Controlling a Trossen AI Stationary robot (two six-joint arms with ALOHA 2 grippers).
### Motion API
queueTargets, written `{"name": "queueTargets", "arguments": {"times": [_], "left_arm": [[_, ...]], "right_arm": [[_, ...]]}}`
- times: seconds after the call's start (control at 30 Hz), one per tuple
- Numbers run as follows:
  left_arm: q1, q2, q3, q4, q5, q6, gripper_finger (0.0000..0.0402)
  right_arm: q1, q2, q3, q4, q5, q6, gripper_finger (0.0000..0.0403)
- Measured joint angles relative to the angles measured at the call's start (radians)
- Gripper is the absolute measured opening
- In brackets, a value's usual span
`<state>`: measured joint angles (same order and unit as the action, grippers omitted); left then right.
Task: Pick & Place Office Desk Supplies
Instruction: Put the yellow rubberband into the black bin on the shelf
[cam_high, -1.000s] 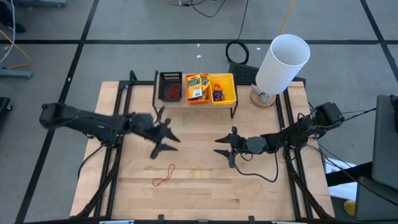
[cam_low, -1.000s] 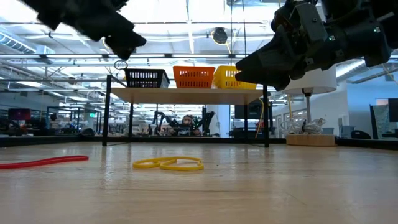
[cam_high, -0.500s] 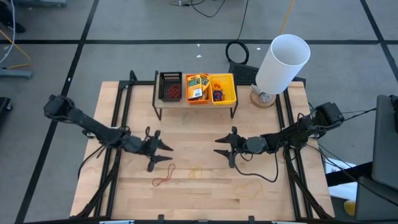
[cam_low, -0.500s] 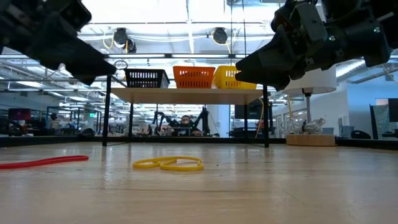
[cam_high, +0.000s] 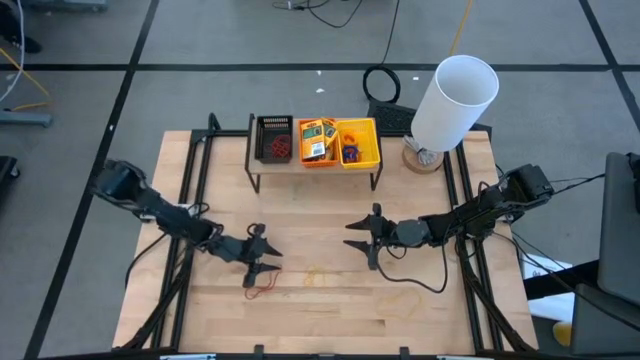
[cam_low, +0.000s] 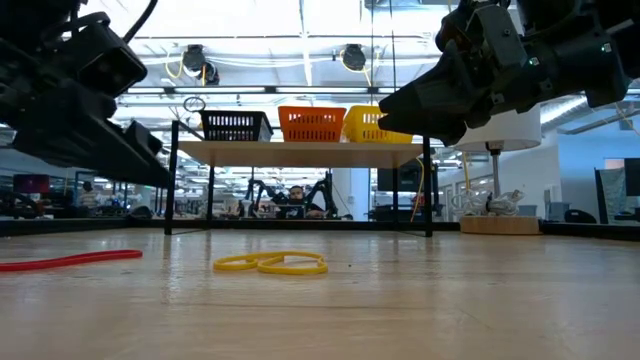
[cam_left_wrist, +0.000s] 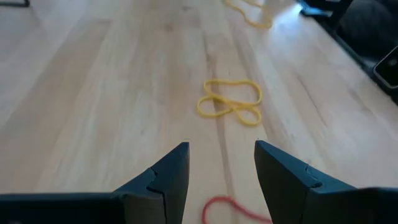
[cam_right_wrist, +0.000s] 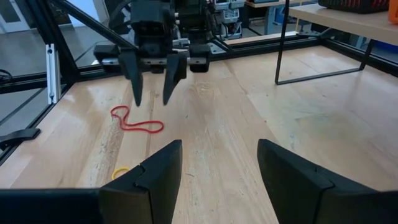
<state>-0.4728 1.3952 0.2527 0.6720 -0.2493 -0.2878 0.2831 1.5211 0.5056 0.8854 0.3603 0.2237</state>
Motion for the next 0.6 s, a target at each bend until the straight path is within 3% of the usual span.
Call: {"name": "queueTargets", "arguments": {"times": [0.17,0.6], "left_arm": [[-0.001,0.125,0.016,0.142,0.013,0.043,0.0172],[0.002,0.333,0.174,0.142,0.029,0.137,0.0172]], "right_arm": [[0.000,0.000,0.000,-0.006,0.000,0.000,0.0199],[0.000,0.000,0.000,-0.023,0.000,0.000,0.0199]]}}
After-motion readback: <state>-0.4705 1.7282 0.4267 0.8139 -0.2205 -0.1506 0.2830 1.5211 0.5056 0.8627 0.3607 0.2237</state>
